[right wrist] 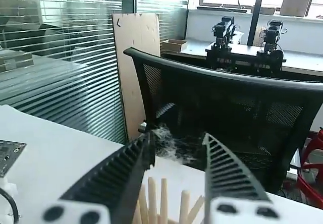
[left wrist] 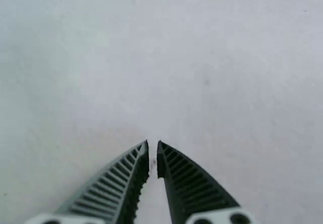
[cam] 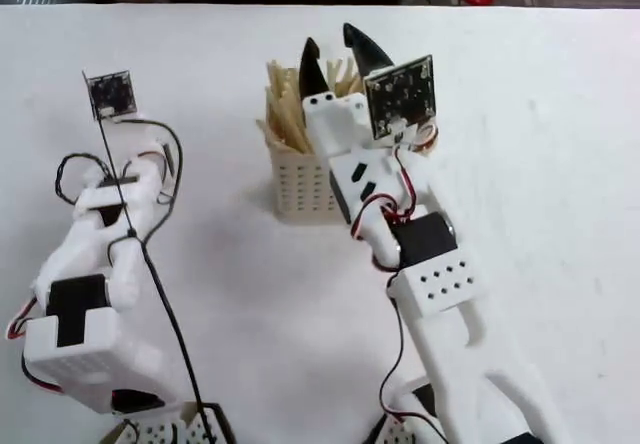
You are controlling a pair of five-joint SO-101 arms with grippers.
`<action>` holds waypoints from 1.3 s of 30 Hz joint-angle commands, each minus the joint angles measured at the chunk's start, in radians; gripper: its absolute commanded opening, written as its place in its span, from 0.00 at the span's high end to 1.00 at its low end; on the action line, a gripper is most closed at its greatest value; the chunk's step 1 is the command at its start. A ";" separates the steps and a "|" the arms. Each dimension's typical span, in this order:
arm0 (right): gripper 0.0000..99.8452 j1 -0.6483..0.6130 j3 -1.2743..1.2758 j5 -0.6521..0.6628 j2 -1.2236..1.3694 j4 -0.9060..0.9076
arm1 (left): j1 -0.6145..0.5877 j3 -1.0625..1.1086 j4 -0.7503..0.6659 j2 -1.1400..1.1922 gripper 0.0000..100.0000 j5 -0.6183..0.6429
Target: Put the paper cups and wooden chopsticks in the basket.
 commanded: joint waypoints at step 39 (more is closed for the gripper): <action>0.98 0.292 0.850 0.281 -1.141 0.918 | -0.142 0.361 0.095 -0.756 0.95 -0.015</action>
